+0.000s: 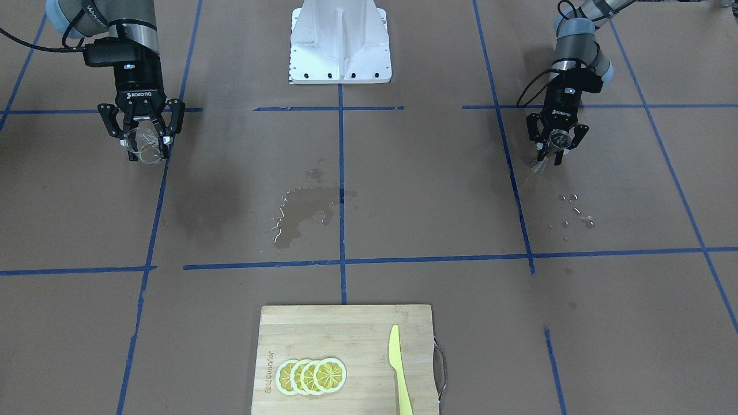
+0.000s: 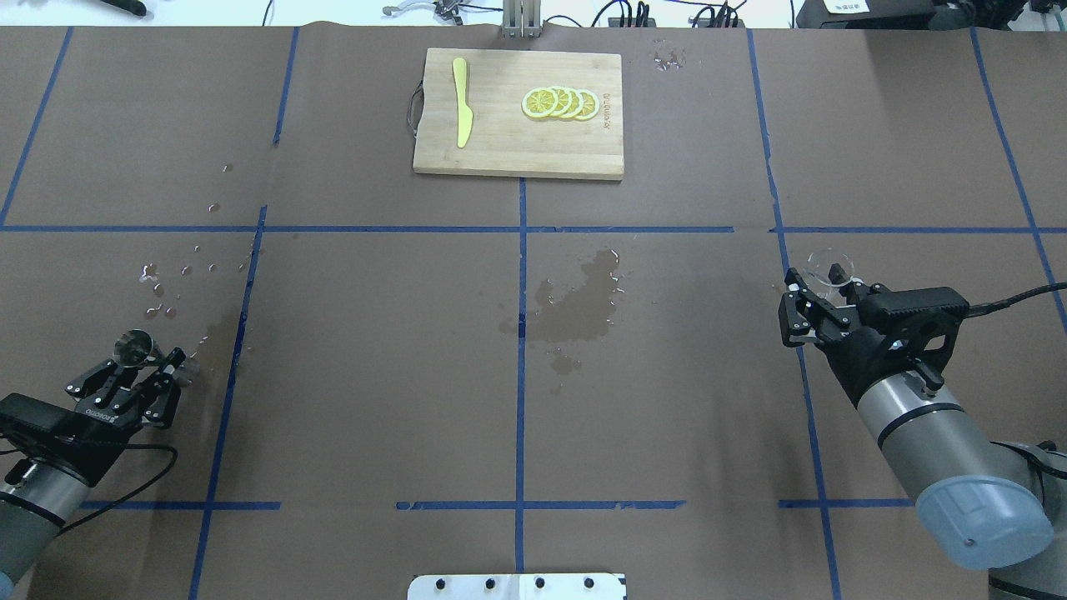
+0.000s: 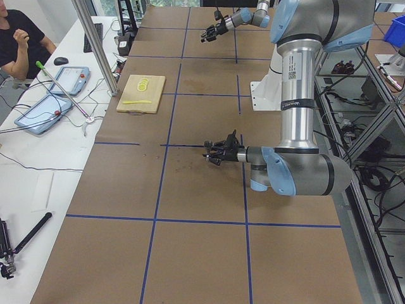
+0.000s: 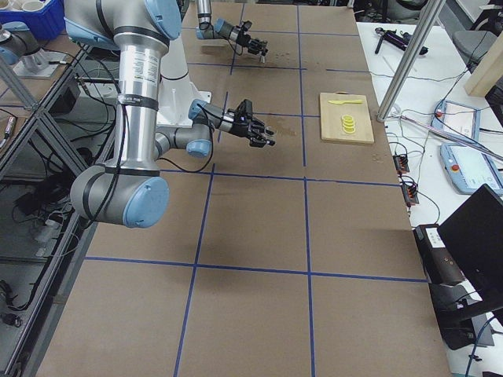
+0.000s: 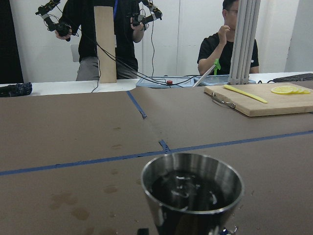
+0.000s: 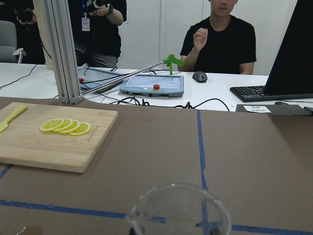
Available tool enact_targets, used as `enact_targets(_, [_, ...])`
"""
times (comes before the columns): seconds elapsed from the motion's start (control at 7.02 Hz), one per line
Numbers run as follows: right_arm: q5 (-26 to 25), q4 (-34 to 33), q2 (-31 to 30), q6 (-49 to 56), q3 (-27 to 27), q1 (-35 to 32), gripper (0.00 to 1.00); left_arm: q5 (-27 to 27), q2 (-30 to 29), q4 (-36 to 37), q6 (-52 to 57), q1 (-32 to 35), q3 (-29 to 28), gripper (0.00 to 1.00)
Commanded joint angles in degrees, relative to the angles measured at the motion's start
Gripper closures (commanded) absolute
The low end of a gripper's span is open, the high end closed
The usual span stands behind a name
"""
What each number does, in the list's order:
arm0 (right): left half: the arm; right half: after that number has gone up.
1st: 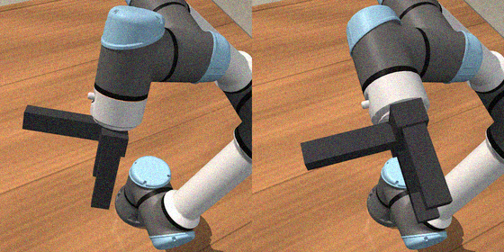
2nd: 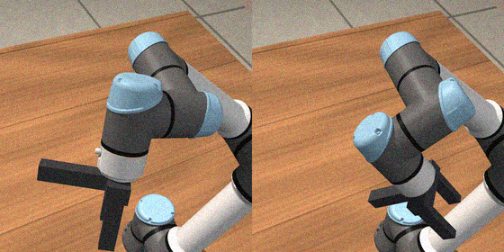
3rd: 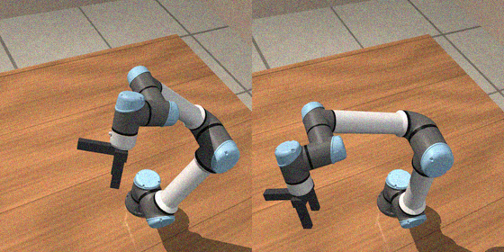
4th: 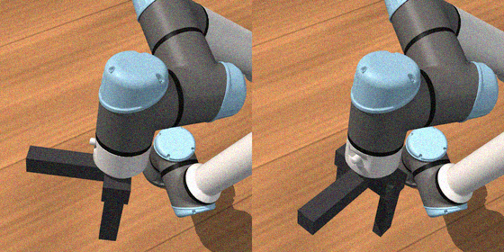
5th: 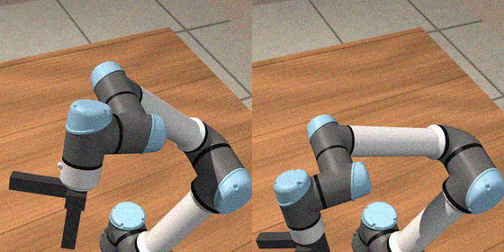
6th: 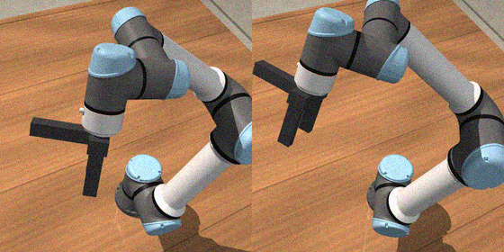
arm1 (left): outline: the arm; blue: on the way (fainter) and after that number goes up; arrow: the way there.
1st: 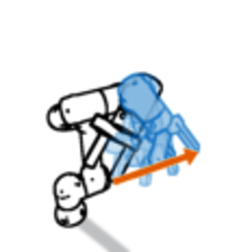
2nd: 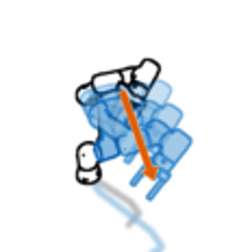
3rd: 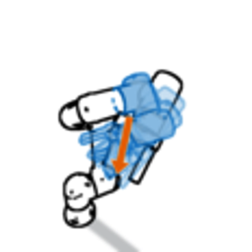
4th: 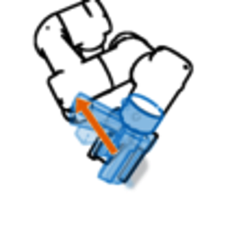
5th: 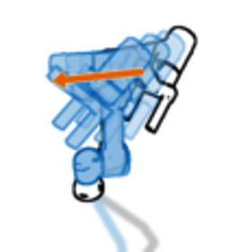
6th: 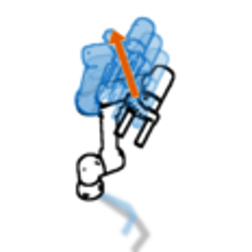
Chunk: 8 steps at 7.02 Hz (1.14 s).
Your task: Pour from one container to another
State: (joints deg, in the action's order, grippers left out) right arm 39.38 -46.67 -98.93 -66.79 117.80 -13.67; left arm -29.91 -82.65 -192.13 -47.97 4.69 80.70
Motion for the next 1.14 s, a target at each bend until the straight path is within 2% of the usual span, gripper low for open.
enact_targets(0.0, [0.0, 0.0, 0.0, 0.1, 0.7, 0.0, 0.97, -1.8, 0.8, -0.2, 0.3, -0.2, 0.2, 0.0])
enact_targets(0.14, [0.0, 0.0, 0.0, 0.1, 1.1, 0.0, 0.97, -4.2, 3.3, -0.3, 0.8, -0.3, 1.4, 0.0])
enact_targets(0.57, [0.0, 0.0, 0.0, 0.1, 1.8, 0.0, 0.98, -19.7, 12.4, 0.1, 1.7, -0.3, 10.6, 0.0])
enact_targets(0.71, [0.0, 0.0, 0.0, 0.1, 1.8, 0.0, 0.98, -26.2, 17.1, 0.0, 1.7, 0.0, 13.7, 0.0])
enact_targets(0.85, [0.0, 0.0, -0.1, 0.1, 1.6, 0.0, 0.98, -30.3, 22.0, 0.0, 1.7, 0.3, 16.0, 0.0])
enact_targets(1.0, [0.0, 0.0, -0.4, 0.2, 1.4, 0.0, 0.98, -30.7, 23.3, 0.1, 1.7, 0.9, 15.4, 0.0])
